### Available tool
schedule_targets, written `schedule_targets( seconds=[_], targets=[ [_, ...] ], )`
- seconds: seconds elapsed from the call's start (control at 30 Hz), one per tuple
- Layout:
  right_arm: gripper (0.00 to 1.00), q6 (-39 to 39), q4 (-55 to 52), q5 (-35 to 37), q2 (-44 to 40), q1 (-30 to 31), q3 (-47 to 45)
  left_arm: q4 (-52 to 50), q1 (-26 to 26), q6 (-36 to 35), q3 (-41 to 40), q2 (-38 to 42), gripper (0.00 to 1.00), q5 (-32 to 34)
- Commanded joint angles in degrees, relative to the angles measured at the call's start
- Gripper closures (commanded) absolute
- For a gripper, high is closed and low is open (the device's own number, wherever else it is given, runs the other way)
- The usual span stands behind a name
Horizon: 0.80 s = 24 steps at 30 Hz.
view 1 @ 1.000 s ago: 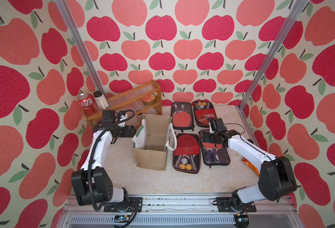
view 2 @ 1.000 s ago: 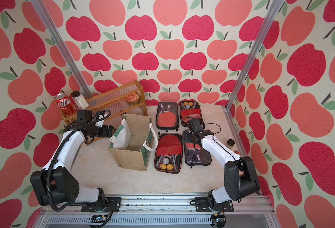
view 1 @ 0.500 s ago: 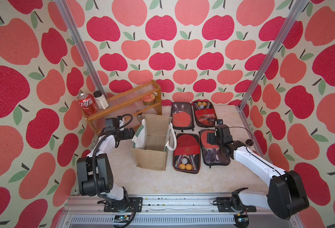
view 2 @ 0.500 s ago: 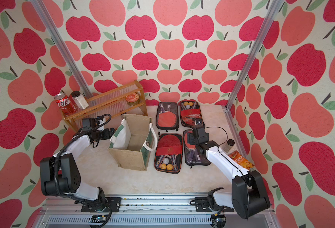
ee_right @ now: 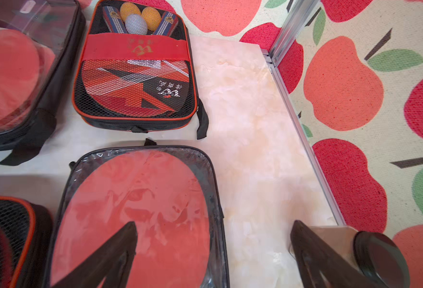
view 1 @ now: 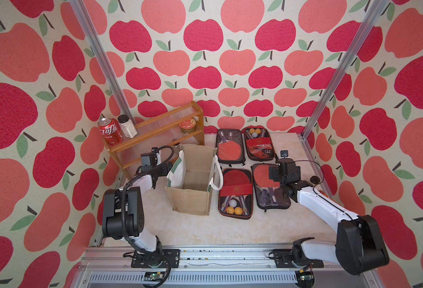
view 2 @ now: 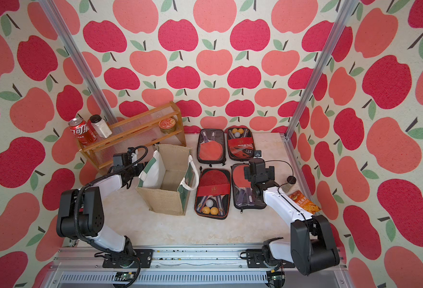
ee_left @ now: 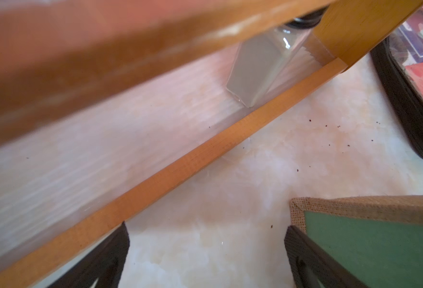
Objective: Remove the ping pong set from the canvas bag
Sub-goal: Reset both arms
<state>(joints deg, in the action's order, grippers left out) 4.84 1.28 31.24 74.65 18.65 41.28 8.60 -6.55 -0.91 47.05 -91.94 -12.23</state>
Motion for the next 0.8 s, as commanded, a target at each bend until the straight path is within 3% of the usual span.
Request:
schedule_targets(
  seconds=[0.0,0.13,0.57,0.77],
  targets=[
    [0.02,-2.7,3.1,1.3,2.1,-1.4,0.1,7.3,-0.2,-0.6,-5.2,1.3,0.01,0.8],
    [0.01,-3.6,7.2,0.7,3.6,-3.1,-1.4,16.3,0.2,-1.6,-10.5,1.3,0.01,0.1],
    [0.01,-8.1,28.8,-4.9,11.3,-10.4,-9.5,26.3,-0.5,-0.9,-17.1,3.5,0.01,-0.9],
    [0.01,-9.0,29.5,-7.4,13.0,-11.3,-8.2,34.2,-1.0,-1.3,-22.1,4.4,0.01,-3.2]
  ],
)
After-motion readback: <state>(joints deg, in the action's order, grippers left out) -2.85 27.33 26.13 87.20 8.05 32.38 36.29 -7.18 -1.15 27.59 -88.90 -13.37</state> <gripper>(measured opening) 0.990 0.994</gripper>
